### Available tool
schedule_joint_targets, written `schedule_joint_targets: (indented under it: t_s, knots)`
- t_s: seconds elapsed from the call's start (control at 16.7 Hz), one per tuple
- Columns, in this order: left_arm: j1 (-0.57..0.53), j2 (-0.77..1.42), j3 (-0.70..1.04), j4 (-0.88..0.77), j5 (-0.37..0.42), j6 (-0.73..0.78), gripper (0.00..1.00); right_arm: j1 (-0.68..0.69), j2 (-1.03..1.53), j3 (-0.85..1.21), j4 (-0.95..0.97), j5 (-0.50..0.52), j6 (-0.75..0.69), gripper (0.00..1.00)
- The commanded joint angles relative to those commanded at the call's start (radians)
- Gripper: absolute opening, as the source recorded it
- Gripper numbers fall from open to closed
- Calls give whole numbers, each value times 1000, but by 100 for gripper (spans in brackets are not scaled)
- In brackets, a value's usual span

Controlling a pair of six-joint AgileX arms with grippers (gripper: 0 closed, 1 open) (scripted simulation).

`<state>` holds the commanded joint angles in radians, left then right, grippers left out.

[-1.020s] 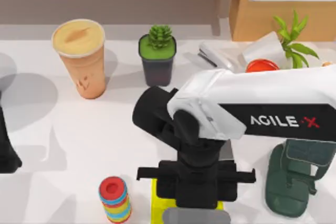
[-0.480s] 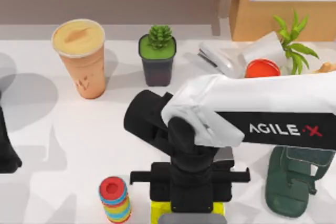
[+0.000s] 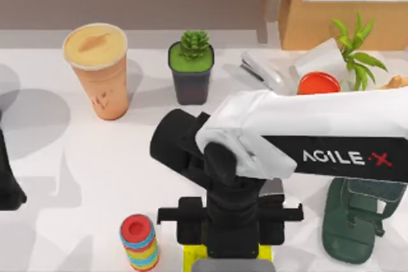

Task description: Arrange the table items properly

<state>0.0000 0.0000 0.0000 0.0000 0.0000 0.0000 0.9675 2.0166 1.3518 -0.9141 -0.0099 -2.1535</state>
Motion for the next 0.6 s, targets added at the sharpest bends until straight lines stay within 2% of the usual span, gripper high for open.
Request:
schedule_joint_targets:
  t_s: [0.12, 0.18, 0.6]
  knots:
    - [0, 0, 0, 0, 0, 0, 100, 0, 0, 0, 0, 0, 0, 98]
    - [0, 0, 0, 0, 0, 0, 100, 0, 0, 0, 0, 0, 0, 100]
    - [0, 0, 0, 0, 0, 0, 100, 0, 0, 0, 0, 0, 0, 100]
